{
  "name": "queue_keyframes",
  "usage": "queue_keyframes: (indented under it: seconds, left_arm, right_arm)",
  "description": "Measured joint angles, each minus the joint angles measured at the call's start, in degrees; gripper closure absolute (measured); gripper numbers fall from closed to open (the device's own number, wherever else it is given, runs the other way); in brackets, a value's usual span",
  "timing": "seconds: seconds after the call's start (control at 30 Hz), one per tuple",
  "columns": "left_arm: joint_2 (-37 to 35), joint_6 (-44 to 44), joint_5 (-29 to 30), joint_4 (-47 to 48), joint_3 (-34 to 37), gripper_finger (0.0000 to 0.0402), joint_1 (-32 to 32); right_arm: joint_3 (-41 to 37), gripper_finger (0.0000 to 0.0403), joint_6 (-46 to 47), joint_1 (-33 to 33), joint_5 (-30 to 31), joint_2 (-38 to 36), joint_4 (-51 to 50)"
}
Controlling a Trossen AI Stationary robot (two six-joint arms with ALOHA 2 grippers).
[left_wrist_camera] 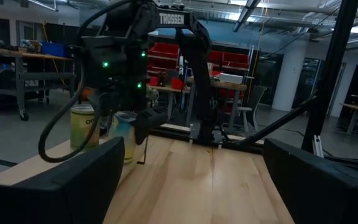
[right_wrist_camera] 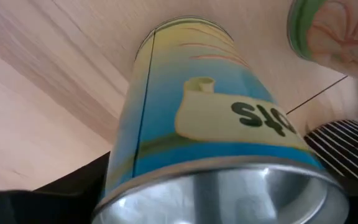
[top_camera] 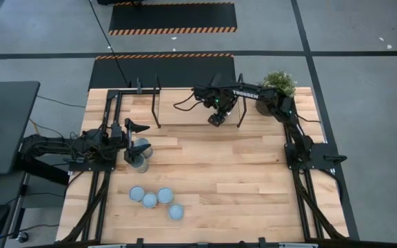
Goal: Pick and place cans onto a shelf
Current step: Put the canned carrots on the shelf
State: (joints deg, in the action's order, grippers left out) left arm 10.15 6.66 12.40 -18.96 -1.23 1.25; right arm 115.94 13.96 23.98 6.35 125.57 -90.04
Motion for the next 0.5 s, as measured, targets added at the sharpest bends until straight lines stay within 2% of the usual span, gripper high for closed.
queue_keyframes:
  seconds: [0.23, 0.5]
  left_arm:
    - [0.00, 0.00, -0.01, 0.00, 0.00, 0.0015, -0.01]
    - [0.00, 0.02, -0.01, 0.00, 0.00, 0.0015, 0.01]
  right_arm:
    - [-0.04, 0.0031, -1.35, 0.70, 1.80, 1.00, 0.03]
    - [-0.04, 0.0028, 2.56, 0.36, 4.44, -0.64, -0.01]
